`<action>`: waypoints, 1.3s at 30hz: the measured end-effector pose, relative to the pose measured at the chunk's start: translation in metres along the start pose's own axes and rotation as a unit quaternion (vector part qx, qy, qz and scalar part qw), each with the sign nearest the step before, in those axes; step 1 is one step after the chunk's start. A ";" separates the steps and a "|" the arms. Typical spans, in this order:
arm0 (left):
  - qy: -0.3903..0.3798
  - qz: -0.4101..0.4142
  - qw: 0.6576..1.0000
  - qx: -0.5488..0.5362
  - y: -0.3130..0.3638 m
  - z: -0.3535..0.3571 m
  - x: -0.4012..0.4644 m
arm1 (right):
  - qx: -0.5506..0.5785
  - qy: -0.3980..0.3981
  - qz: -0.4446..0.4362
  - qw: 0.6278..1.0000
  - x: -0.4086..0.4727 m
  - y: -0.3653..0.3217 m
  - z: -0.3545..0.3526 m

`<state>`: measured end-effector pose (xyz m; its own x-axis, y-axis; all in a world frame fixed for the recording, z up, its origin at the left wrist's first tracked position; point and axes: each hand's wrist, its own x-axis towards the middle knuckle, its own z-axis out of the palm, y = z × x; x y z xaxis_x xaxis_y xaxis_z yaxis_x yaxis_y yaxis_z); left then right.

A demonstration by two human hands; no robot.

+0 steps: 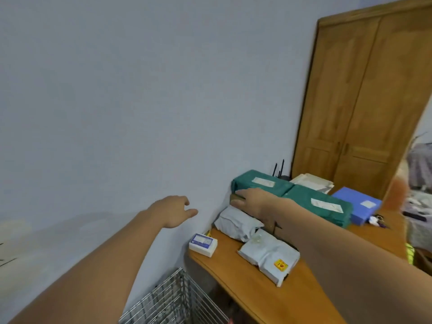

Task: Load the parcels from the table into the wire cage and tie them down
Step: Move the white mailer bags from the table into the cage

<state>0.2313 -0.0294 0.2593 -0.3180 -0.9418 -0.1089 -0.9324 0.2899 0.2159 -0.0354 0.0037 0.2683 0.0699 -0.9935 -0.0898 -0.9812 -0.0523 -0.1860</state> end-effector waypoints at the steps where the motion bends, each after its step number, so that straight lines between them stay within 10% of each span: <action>1: -0.007 0.016 1.000 -0.002 0.013 0.008 0.010 | 0.000 -0.003 0.017 1.000 -0.005 0.019 0.001; 8: -0.067 0.083 0.994 -0.024 0.102 0.081 0.081 | 0.017 -0.033 0.112 0.993 -0.010 0.145 0.039; 23: -0.176 -0.032 0.981 -0.078 0.216 0.267 0.214 | 0.042 -0.176 0.028 0.983 0.116 0.316 0.181; 39: -0.253 -0.325 0.863 -0.291 0.214 0.445 0.274 | 0.089 -0.243 0.109 0.960 0.204 0.384 0.322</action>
<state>-0.1319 -0.1499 -0.1563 0.0675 -0.6357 -0.7690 -0.7444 -0.5452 0.3854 -0.3400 -0.1864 -0.1363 -0.0145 -0.8126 -0.5826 -0.9385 0.2121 -0.2724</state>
